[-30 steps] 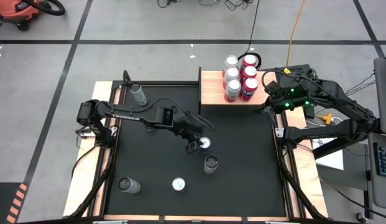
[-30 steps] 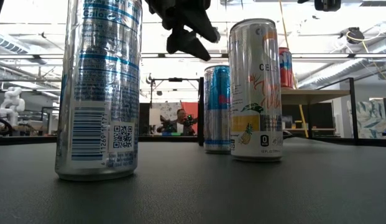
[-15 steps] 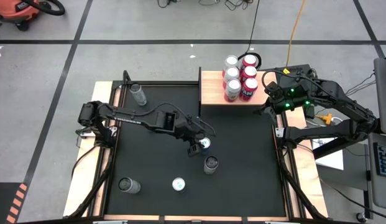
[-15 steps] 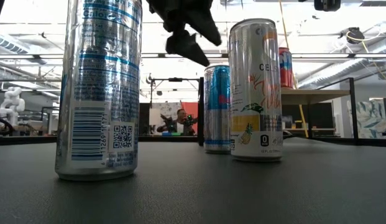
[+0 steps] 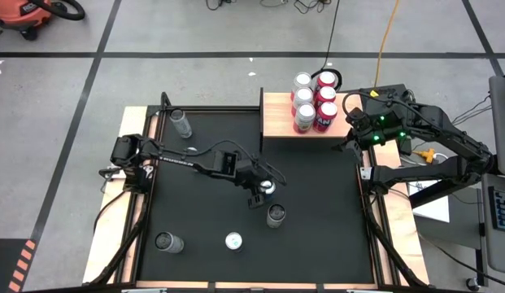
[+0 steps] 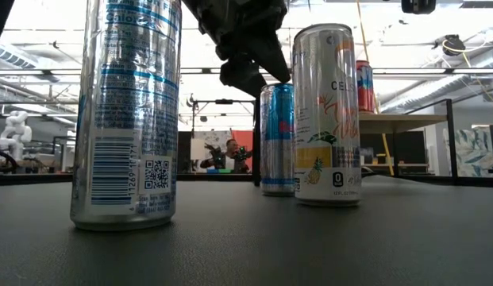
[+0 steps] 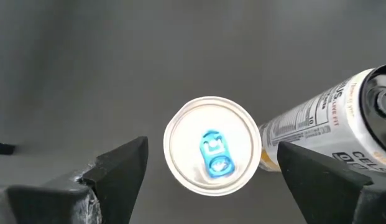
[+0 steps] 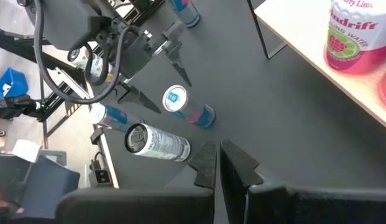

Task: Place canned beverage on shelf
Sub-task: Put the middle blue soda can on the shelf

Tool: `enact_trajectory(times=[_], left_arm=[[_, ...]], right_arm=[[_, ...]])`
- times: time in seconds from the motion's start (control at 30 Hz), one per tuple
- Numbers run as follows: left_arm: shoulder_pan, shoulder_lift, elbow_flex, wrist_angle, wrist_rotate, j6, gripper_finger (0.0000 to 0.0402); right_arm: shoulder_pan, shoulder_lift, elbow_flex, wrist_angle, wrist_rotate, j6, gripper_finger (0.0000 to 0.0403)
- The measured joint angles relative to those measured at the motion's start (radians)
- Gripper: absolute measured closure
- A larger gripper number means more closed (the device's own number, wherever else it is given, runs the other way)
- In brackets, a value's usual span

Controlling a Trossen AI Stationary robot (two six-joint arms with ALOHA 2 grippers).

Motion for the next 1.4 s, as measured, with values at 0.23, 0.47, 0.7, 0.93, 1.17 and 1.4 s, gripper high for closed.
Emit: enact_trajectory(times=[0.23,0.47,0.7,0.93,1.17,1.4], left_arm=[[0.002,0.006,0.0,0.005,-0.001,0.013,0.0041],[0.002,0.032,0.003,0.036,-0.004,0.026,0.0041],[0.002,0.036,0.0,0.028,-0.041,0.026,0.0041],[0.002,0.037,0.0,0.024,-0.037,0.026,0.008],[0.002,0.037,0.0,0.023,-0.025,0.026,0.0146],[0.002,0.036,0.0,0.024,-0.025,0.026,0.0182]], right_arm=[[0.0,0.0,0.0,0.0,0.003,-0.011,0.0403],[0.0,0.0,0.0,0.0,0.005,-0.017,0.0403],[0.0,0.0,0.0,0.0,0.006,-0.017,0.0403],[0.0,0.0,0.0,0.0,0.008,-0.024,0.0403],[0.0,0.0,0.0,0.001,0.056,-0.025,0.0403],[0.0,0.0,0.0,0.001,0.056,-0.025,0.0403]])
